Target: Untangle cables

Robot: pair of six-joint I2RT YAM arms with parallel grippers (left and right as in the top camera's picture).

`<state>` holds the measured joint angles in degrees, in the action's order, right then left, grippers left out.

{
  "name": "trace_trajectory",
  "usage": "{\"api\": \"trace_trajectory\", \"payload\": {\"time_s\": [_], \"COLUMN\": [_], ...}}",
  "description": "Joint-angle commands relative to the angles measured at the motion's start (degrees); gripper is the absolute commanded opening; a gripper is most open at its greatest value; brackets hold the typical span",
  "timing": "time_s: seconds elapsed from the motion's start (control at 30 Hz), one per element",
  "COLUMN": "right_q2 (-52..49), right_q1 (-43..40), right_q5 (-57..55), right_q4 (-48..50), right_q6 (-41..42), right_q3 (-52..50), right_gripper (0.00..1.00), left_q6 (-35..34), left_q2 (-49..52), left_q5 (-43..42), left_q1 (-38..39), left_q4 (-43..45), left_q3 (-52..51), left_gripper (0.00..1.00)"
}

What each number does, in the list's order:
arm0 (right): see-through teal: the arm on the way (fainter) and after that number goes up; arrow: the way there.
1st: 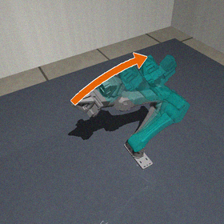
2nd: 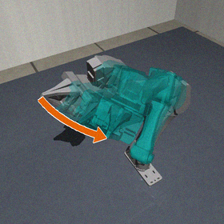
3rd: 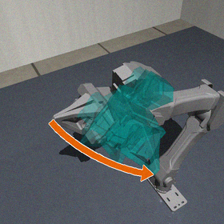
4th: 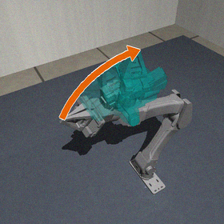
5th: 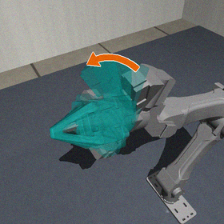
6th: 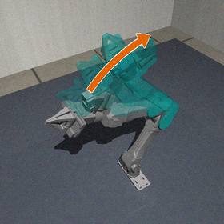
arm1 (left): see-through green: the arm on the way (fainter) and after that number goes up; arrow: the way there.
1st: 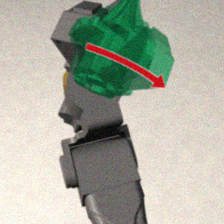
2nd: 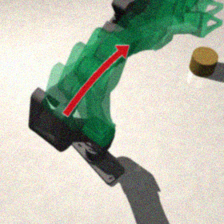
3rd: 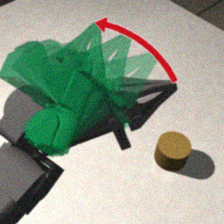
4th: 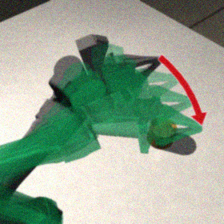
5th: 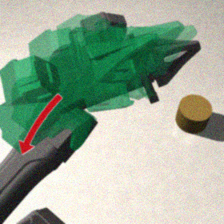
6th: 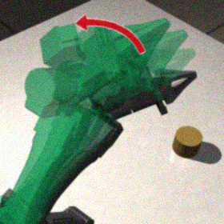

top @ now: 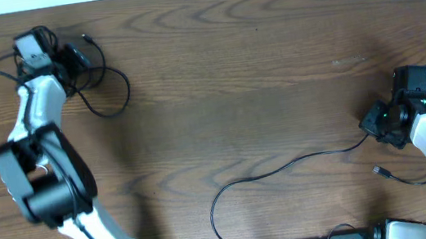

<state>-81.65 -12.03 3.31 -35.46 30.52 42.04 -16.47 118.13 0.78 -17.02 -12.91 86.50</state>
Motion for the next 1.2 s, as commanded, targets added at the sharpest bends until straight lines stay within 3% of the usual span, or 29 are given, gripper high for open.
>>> {"api": "trace_trajectory", "payload": {"time_s": [0.0, 0.2, 0.43, 0.6, 0.73, 0.77, 0.8, 0.83, 0.87, 1.03, 1.17], "right_q2": [-0.1, -0.1, -0.1, -0.1, -0.1, -0.1, -0.1, -0.1, -0.1, -0.1, -0.1], "right_q1": [0.5, 0.5, 0.5, 0.5, 0.5, 0.5, 0.5, 0.5, 0.5, 0.5, 0.5], "right_q5": [0.3, 0.3, 0.3, 0.3, 0.3, 0.3, 0.3, 0.3, 0.3, 0.3, 0.3], "right_q4": [-0.3, -1.2, -1.5, -2.1, -2.1, -2.1, -2.1, -2.1, -2.1, -2.1, -1.9], "right_q6": [-0.4, -0.4, -0.6, -0.6, -0.6, -0.7, -0.6, -0.7, -0.7, -1.0, -1.0], "right_q3": [-0.4, -0.6, -0.6, -0.6, -0.6, -0.6, -0.6, -0.6, -0.6, -0.6, -0.6], "right_gripper": [0.06, 0.09, 0.21, 0.42, 0.47, 0.47, 0.45, 0.42, 0.39, 0.34, 0.34], "left_q6": [0.1, -0.3, -8.2, -8.3, -8.8, -8.8, -9.0, -9.4, -10.7, -19.4, -19.6], "left_q2": [-10.6, -20.0, -27.1, -27.7, -27.5, -27.5, -27.5, -27.5, -27.5, -27.5, -27.5], "left_q5": [-2.9, -11.5, -22.6, -20.8, -20.6, -20.6, -20.6, -20.6, -20.4, -8.6, -4.7], "left_q1": [0.1, 0.1, 0.1, 1.6, 5.7, 6.6, 8.0, 9.2, 10.5, 15.5, 17.9], "left_q4": [-3.4, -10.3, -21.0, -32.6, -33.3, -32.6, -31.3, -30.1, -28.8, -21.4, -10.1], "left_q3": [1.2, 1.2, 1.2, 0.0, -5.4, -6.6, -8.3, -9.8, -11.6, -20.2, -27.8], "left_gripper": [0.97, 0.97, 0.98, 0.98, 0.96, 0.87, 0.64, 0.31, 0.10, 0.08, 0.08]}}
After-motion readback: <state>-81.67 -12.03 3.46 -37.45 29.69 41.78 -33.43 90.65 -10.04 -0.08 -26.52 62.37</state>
